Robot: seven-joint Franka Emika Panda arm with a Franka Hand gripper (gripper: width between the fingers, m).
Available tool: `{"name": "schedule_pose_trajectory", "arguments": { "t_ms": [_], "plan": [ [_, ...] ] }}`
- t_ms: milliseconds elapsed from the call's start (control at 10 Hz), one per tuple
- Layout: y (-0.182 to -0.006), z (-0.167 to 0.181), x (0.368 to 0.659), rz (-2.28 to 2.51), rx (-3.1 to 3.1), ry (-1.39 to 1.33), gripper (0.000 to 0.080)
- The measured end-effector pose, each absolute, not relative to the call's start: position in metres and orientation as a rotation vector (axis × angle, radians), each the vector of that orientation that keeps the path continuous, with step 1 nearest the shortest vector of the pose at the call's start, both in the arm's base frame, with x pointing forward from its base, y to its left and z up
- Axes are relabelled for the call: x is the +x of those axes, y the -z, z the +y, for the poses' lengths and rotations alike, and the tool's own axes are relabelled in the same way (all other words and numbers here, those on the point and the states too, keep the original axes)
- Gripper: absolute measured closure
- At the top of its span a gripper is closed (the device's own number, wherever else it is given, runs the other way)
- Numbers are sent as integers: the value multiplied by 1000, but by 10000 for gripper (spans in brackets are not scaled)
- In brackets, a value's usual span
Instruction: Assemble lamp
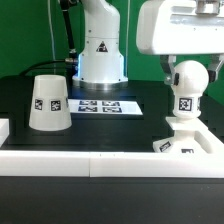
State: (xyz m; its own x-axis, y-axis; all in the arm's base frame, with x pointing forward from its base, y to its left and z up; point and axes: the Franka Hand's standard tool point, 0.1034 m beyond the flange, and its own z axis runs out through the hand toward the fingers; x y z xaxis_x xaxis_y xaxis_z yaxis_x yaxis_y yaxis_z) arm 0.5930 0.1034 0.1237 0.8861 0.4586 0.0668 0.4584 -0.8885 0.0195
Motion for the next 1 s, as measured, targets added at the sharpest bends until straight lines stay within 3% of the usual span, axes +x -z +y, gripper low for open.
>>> {"name": "schedule_pose_trajectory", "arguments": {
  "t_ms": [500, 600, 1000],
  "plan": [
    [-121, 102, 592, 746, 3047, -109, 101],
    [-121, 103, 592, 748, 3046, -109, 220],
    [-121, 103, 592, 677, 3066, -110, 223]
  ]
}}
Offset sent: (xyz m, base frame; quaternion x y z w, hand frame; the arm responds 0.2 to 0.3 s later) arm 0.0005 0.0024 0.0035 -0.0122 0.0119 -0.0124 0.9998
